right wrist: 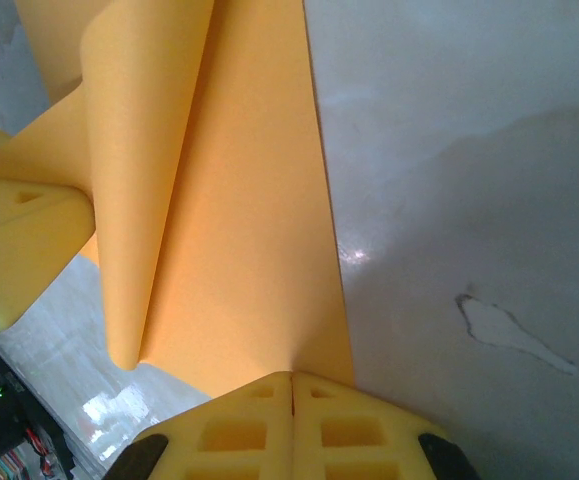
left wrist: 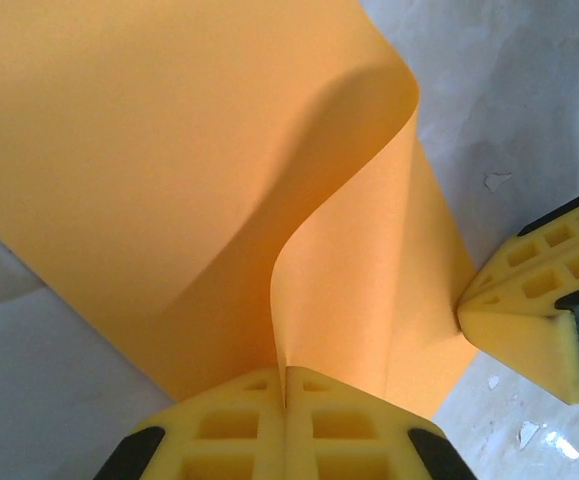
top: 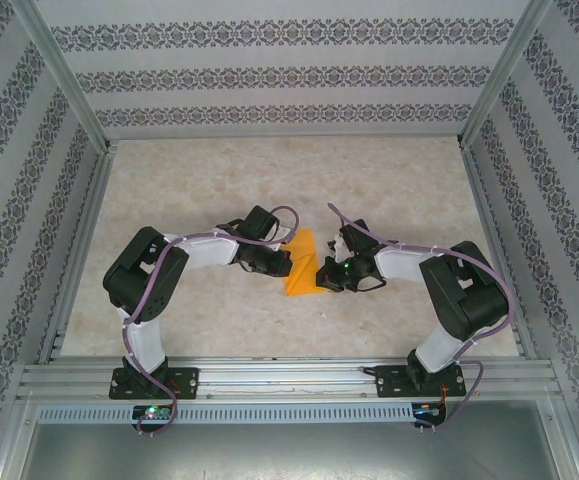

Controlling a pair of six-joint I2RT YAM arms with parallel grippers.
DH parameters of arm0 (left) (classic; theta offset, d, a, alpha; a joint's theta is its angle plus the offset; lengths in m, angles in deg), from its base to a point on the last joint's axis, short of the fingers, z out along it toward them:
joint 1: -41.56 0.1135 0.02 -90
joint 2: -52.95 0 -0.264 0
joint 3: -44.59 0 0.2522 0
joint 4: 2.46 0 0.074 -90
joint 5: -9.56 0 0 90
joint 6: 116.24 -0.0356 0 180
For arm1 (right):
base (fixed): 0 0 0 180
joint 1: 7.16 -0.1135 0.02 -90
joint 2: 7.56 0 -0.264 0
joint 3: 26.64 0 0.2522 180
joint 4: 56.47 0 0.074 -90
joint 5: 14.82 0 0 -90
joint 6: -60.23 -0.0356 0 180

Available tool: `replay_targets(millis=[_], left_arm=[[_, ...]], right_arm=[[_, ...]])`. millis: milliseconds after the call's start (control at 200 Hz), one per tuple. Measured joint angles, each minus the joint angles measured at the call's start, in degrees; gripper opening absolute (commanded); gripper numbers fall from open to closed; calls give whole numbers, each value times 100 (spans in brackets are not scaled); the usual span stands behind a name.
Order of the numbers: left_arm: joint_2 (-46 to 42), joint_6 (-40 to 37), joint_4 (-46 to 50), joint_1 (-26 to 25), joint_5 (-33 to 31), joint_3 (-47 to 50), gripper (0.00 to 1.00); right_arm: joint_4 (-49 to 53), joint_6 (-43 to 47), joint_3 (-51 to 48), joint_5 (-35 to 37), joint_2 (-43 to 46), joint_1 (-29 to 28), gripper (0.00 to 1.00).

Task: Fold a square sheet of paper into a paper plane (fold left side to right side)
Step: Fold the triangle a second time at the center of the table.

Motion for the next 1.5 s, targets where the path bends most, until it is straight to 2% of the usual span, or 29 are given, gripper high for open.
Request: replay_targets(millis=[1499], left_arm=[[-24,-151,20,33,-155,0,0]], right_arm=[[2,2,33,-46,-44,-2,0]])
